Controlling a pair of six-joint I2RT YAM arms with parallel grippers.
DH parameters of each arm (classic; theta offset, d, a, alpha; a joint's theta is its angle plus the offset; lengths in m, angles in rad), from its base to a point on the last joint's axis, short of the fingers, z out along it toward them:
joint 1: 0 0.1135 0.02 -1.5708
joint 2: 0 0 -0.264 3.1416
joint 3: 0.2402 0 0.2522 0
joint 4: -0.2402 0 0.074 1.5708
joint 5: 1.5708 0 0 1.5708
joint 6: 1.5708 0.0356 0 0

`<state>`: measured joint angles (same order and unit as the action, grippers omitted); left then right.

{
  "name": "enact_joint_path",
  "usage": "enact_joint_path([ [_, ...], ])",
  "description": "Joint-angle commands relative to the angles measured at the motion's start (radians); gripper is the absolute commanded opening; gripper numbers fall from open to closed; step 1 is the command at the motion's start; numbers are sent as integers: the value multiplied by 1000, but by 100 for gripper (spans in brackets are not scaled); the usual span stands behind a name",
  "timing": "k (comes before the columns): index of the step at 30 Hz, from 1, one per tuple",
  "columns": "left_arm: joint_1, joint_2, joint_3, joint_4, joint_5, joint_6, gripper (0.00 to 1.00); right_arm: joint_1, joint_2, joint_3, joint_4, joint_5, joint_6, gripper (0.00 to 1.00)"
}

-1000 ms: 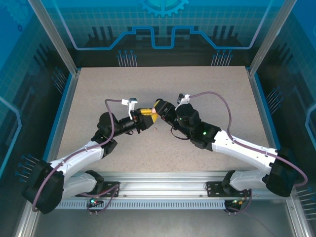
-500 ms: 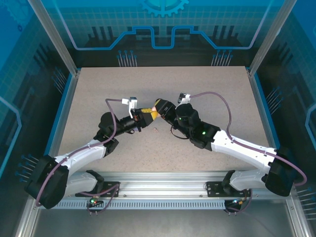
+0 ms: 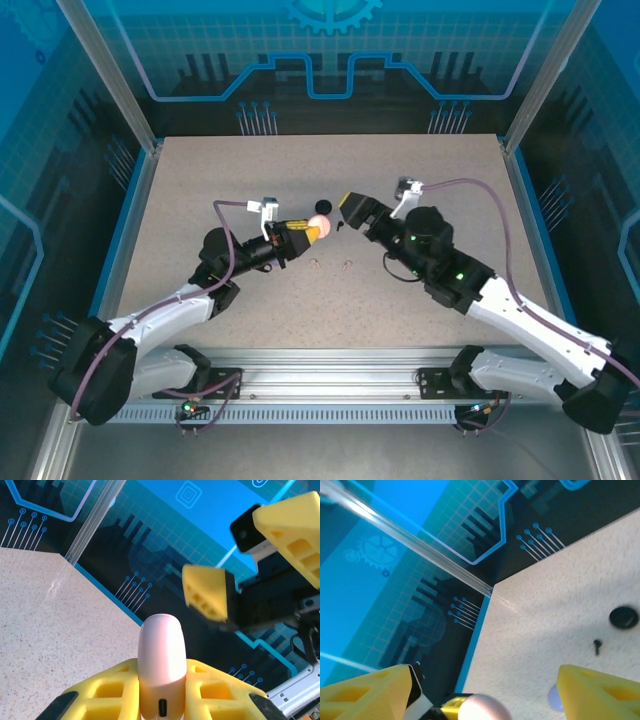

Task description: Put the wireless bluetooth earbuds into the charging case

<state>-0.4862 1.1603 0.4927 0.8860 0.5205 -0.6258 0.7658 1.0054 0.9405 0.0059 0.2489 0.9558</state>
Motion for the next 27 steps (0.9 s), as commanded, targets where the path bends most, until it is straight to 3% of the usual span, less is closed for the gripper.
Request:
enact_joint_path([
  [1, 2, -28, 23, -38, 27, 35, 0, -77, -11, 5, -77, -267, -268, 77],
  [6, 3, -25, 42, -71, 44, 43, 0, -97, -8, 24, -142, -395, -452, 77],
  [10, 3, -23, 56, -93, 61, 46, 0, -92, 30, 24, -134, -449, -493, 75],
  [27, 2, -48, 77, -130, 89, 47, 0, -85, 157, 2, -58, -380, -474, 66],
])
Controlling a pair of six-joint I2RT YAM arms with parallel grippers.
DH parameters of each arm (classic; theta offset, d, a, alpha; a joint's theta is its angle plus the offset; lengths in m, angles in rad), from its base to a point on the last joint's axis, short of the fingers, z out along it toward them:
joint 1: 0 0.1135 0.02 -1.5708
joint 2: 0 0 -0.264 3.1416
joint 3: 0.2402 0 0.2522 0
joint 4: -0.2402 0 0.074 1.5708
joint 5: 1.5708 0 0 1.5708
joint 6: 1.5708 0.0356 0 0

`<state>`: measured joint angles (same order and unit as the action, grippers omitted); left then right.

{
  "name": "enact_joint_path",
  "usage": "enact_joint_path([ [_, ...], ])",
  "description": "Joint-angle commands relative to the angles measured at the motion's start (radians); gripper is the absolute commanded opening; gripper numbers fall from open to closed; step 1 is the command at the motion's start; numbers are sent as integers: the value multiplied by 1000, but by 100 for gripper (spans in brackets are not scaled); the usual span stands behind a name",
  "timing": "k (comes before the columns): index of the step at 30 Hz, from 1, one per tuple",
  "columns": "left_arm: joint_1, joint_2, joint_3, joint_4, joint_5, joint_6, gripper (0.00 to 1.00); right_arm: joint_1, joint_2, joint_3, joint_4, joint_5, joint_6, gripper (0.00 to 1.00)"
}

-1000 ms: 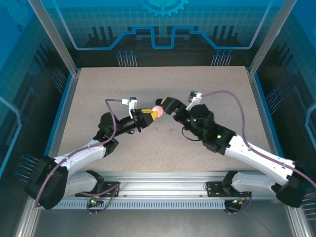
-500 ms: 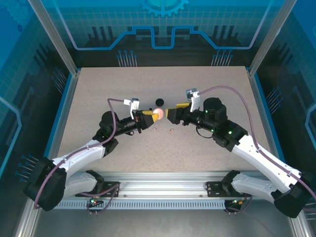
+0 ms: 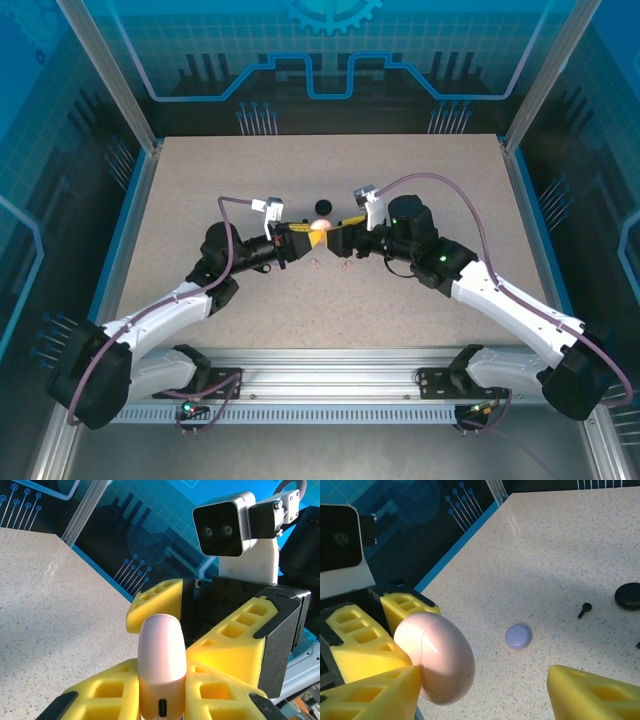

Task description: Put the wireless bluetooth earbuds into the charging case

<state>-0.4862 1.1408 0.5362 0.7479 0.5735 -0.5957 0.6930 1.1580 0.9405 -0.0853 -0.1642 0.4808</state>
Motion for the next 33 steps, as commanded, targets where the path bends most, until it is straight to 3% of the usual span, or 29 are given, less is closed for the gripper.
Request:
enact_joint_path([
  [1, 3, -32, 33, 8, 37, 16, 0, -20, 5, -5, 35, 44, 7, 65],
  [11, 2, -55, 34, 12, 43, 9, 0, -76, 12, -55, 76, 22, 70, 60],
  [16, 1, -65, 30, 2, 43, 19, 0, -79, -79, -118, 67, -8, 80, 60],
  [21, 1, -51, 13, 58, 37, -3, 0, -65, -157, -199, 173, -91, 141, 60],
  [27, 1, -22, -8, 163, 19, -62, 0, 18, -132, -238, 341, -6, 226, 55],
  [33, 1, -18, -9, 175, 17, -71, 0, 77, -80, -190, 349, 66, 214, 50],
])
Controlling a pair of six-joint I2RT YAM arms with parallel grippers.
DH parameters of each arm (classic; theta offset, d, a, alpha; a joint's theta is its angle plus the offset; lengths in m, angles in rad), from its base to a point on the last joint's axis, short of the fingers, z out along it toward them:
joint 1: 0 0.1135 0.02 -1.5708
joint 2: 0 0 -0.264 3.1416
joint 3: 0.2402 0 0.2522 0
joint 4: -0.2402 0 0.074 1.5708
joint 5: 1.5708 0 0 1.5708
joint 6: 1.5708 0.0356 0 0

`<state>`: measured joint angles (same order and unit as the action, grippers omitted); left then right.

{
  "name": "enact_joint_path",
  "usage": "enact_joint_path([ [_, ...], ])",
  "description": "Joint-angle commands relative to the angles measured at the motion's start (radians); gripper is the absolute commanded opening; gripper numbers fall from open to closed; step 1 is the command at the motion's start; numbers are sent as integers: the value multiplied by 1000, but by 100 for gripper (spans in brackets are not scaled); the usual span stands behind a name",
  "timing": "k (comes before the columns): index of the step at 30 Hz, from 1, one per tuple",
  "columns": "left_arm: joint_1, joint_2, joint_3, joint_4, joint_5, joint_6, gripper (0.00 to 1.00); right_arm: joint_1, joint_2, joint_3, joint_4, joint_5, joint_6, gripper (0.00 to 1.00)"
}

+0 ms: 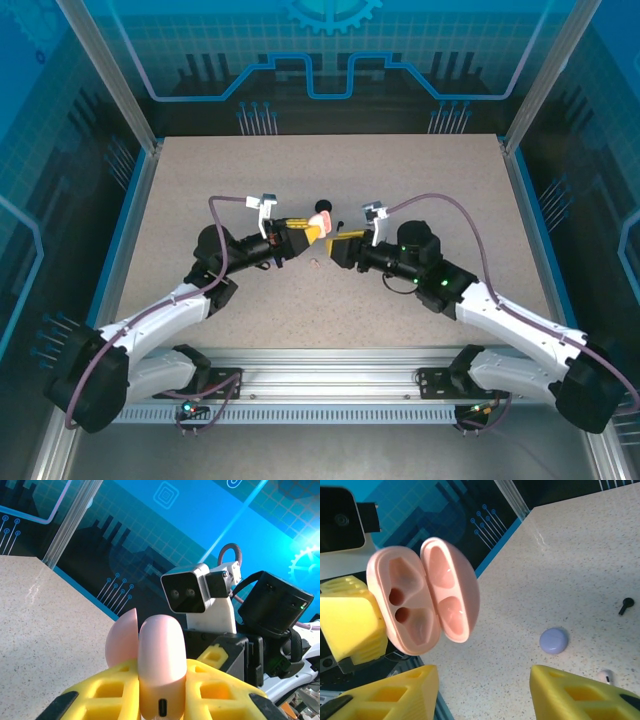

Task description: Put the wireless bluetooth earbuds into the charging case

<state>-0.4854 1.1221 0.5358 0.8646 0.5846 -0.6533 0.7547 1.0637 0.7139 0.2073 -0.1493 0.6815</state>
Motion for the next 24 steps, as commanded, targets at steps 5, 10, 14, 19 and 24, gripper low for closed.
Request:
enact_joint_path([
  [5, 1, -8, -14, 44, 1, -4, 0, 14, -8, 44, 35, 87, 1, 47],
  [10, 1, -16, -18, 27, 1, 7, 0, -7, -93, 23, -19, 95, -11, 46],
  [14, 3, -16, -20, 31, 1, 7, 0, -13, -144, 17, -43, 109, -16, 46],
  [19, 1, -12, -20, 37, 1, 1, 0, -14, -101, 53, -24, 86, -10, 44],
  [24, 2, -12, -14, 38, 2, -4, 0, -5, -31, 91, -9, 67, -11, 43],
])
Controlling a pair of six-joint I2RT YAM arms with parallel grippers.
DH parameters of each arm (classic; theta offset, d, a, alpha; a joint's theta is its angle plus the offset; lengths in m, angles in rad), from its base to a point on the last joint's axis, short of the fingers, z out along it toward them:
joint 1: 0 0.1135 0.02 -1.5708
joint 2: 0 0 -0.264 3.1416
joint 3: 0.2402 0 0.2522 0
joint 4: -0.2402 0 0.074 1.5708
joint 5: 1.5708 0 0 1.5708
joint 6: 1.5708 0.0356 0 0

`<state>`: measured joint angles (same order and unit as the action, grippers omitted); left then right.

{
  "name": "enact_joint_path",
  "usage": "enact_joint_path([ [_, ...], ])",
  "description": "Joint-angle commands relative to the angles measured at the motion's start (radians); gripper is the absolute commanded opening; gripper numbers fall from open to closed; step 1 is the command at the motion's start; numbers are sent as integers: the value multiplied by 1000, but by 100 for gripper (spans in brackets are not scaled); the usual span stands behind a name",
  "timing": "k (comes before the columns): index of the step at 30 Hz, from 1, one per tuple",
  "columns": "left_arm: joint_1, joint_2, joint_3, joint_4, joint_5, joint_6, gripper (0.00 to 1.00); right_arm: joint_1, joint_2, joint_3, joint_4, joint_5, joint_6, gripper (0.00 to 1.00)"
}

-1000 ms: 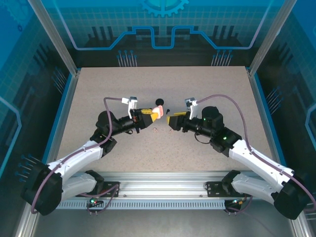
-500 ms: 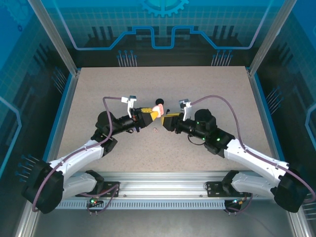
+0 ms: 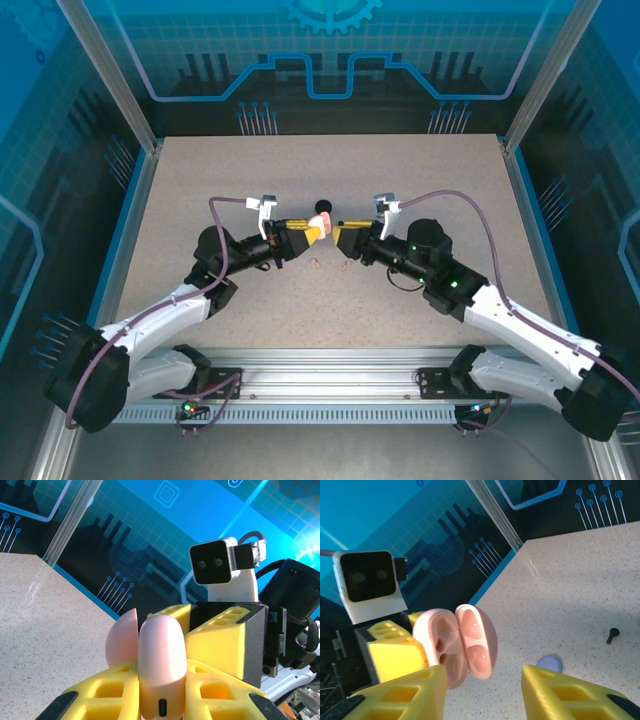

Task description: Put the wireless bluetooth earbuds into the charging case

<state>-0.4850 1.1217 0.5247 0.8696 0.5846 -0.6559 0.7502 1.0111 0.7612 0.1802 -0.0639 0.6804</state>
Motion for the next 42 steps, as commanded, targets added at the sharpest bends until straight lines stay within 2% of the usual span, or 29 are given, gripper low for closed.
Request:
enact_joint_path([
  [1, 2, -12, -2, 32, 1, -1, 0, 0, 29, 45, 22, -16, -7, 43],
  [15, 1, -18, -2, 34, 9, -4, 0, 0, 89, 61, 48, -14, 1, 38],
  [27, 1, -20, -1, 40, 12, -11, 0, -1, 128, 69, 66, -19, 13, 29],
  [33, 0, -16, -8, 51, 12, -17, 0, 0, 152, 88, 74, -35, 15, 19],
  [38, 1, -8, -14, 47, 9, -19, 0, 1, 160, 110, 67, -43, 10, 5],
  [39, 0, -4, -15, 45, 5, -19, 1, 1, 161, 112, 63, -43, 7, 2],
  [41, 0, 2, -23, 46, -15, -20, 13, 1, 164, 112, 40, -36, 2, 0],
  [42, 0, 6, -25, 46, -25, -18, 16, 1, 165, 143, 30, -35, -2, 0],
])
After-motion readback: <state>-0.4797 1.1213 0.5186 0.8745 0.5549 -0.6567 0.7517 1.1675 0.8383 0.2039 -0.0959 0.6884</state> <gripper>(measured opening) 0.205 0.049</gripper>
